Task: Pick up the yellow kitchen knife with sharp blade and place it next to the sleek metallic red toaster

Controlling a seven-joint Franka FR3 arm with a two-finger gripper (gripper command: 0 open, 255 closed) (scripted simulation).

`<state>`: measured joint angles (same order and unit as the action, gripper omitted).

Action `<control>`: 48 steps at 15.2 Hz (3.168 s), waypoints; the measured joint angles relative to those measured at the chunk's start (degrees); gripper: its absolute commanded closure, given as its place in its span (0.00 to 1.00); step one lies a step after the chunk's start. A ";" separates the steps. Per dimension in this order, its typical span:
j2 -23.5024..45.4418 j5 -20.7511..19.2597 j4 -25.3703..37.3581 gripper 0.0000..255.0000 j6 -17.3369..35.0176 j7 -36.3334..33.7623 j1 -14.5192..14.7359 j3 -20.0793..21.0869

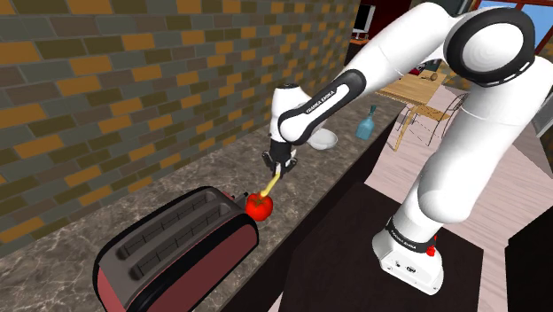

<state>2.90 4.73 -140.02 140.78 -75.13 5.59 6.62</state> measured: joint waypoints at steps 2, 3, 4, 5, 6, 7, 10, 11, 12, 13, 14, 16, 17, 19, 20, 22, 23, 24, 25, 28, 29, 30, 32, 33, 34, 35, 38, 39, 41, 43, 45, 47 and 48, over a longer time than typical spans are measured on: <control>1.61 -0.13 -0.04 1.00 1.64 0.05 -0.02 -0.05; 2.12 -0.15 -0.19 1.00 2.31 0.03 0.00 -0.04; 2.85 -0.19 -0.41 1.00 3.26 0.01 0.03 -0.03; 3.49 -0.23 -0.54 1.00 4.02 0.07 0.02 -0.05; 4.20 -0.29 -0.61 1.00 4.80 0.05 0.04 -0.07; 4.78 -0.33 -0.73 1.00 5.51 -0.11 0.15 -0.01; 7.24 -0.51 -0.83 1.00 8.05 0.07 0.09 -0.15; 7.80 -0.56 -0.85 1.00 8.64 0.00 0.14 -0.15; 8.58 -0.65 -0.68 1.00 9.26 -0.12 0.23 -0.15; 9.49 -0.75 -0.58 1.00 10.08 -0.20 0.29 -0.18; 10.29 -0.80 -0.65 1.00 10.92 -0.11 0.26 -0.23; 11.79 -0.91 -0.64 1.00 12.45 -0.06 0.29 -0.31; 12.40 -0.97 -0.56 1.00 13.01 -0.07 0.30 -0.36; 14.04 -1.12 -0.20 1.00 14.74 -0.13 0.44 -0.40; 15.02 -1.23 0.14 1.00 15.36 -0.09 0.44 -0.49; 16.42 -1.33 0.20 1.00 16.77 -0.16 0.55 -0.56; 17.39 -1.45 0.53 1.00 17.39 -0.29 0.67 -0.66; 18.11 -1.49 0.61 1.00 18.04 -0.16 0.63 -0.68; 19.03 -1.56 0.87 1.00 18.70 -0.09 0.64 -0.72; 19.85 -1.63 0.90 1.00 19.33 -0.23 0.73 -0.85; 20.01 -1.65 1.01 1.00 19.39 -0.22 0.74 -0.85; 20.03 -1.65 0.99 1.00 19.41 -0.23 0.74 -0.86; 20.06 -1.65 0.99 1.00 19.41 -0.19 0.71 -0.85; 20.09 -1.66 1.06 0.00 19.38 -0.22 0.73 -0.86; 20.21 -1.66 1.04 0.00 19.36 -0.24 0.74 -0.87; 20.24 -1.66 0.99 0.00 19.34 -0.25 0.75 -0.88; 20.24 -1.66 0.92 0.00 19.32 -0.25 0.74 -0.88; 20.26 -1.66 0.92 0.00 19.35 -0.24 0.73 -0.89; 17.74 -1.48 0.43 0.00 17.31 -0.25 0.58 -0.70; 14.13 -1.13 -0.28 0.00 14.43 0.28 0.02 -0.50; 12.94 -1.08 -0.11 0.00 13.08 0.17 0.05 -0.43; 12.60 -1.05 -0.14 0.00 12.75 0.18 0.03 -0.41; 12.55 -1.05 -0.13 0.00 12.68 0.19 0.02 -0.41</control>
<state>15.45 3.68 -140.15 153.46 -74.94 5.61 6.21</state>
